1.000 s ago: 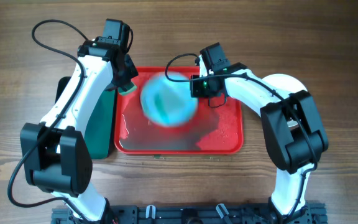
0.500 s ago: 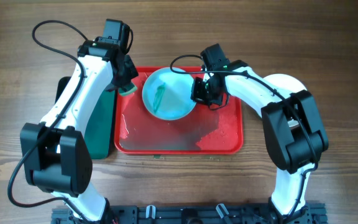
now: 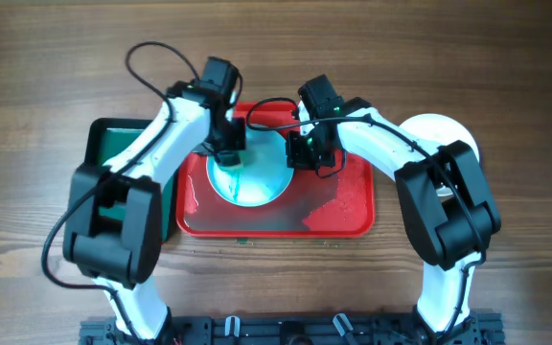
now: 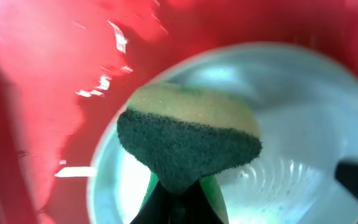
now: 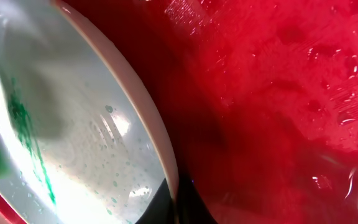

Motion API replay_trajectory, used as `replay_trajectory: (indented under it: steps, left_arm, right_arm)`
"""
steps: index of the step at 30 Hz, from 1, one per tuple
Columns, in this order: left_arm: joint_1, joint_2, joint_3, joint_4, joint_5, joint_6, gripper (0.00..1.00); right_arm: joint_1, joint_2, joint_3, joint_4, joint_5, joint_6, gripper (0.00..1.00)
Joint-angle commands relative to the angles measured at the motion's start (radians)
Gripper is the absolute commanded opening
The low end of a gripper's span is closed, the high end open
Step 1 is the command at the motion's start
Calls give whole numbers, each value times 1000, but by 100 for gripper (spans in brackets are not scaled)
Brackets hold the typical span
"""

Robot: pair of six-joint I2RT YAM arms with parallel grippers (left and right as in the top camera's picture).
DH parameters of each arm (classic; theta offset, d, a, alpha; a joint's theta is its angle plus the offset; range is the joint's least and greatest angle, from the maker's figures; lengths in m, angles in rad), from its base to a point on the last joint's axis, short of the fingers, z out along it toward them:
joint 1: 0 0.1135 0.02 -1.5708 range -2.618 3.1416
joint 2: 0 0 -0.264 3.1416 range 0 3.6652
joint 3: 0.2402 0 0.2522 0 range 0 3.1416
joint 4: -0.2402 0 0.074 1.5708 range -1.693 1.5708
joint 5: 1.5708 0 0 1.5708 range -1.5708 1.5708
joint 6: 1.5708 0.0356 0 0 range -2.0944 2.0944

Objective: Clean dirty plates on tray and stack at the side
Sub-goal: 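Tilt the plate with the right gripper and lower the sponge onto it, then scrub the third plate with the sponge while the right gripper holds it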

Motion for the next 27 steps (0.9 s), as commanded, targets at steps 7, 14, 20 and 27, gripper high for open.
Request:
replay_trajectory:
  steps: [7,14,20,27]
  left_arm:
    - [-28,96,-114,-4,24,82,4]
    - [-75,96,-122,-101,496,425,4]
    - [-53,96,-122,-30,357,285,4]
    - [-16,96,-122,75,-367,-289,4]
  right_arm:
    - [4,39,-17,5,-6,-22,4]
    - [4,39,-17,7,-6,-21,4]
    - [4,39,-17,8,-6,-21,4]
    - [4,39,-17,9,-6,-21,4]
